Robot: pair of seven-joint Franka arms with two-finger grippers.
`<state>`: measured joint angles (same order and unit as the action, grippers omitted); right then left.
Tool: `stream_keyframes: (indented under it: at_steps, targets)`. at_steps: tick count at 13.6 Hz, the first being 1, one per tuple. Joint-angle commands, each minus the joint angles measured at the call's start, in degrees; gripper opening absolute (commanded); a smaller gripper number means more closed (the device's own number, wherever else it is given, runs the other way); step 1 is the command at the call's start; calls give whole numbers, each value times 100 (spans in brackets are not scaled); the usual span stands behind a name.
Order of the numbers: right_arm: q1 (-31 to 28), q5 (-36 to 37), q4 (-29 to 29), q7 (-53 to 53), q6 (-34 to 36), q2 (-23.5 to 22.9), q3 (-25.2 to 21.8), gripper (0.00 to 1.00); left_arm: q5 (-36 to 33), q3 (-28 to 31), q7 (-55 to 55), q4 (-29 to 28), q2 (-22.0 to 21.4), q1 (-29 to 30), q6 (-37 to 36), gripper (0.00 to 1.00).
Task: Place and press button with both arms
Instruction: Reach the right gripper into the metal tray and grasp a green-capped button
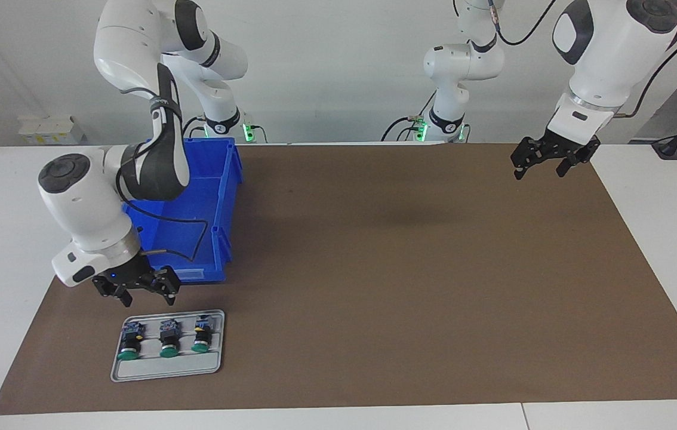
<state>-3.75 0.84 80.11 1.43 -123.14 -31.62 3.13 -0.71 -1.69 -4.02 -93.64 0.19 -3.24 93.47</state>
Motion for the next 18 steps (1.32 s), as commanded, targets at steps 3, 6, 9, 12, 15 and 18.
stream_keyframes:
  at_steps: [3, 6, 9, 12, 15, 18]
  targets:
    - [-64, 21, -259, 269, -377, -564, 21, 94, -78, -24, -38, -198, -177, 43, 49, 100]
    - [-117, -5, -92, 384, -694, -634, 21, 92, -87, -24, -38, -198, -177, 43, 49, 100]
    - [-134, -5, 4, 428, -747, -731, 21, 88, -87, -24, -38, -198, -177, 43, 49, 100]
    - [-126, -14, 215, 437, -938, -740, 21, 88, -87, -24, -38, -198, -177, 43, 49, 100]
    - [-126, -14, 558, 428, -1274, -705, 21, 87, -78, -24, -38, -198, -177, 43, 49, 100]
    - [-126, -14, 638, 428, -1248, -670, 21, 80, -87, -24, -38, -198, -177, 43, 49, 100]
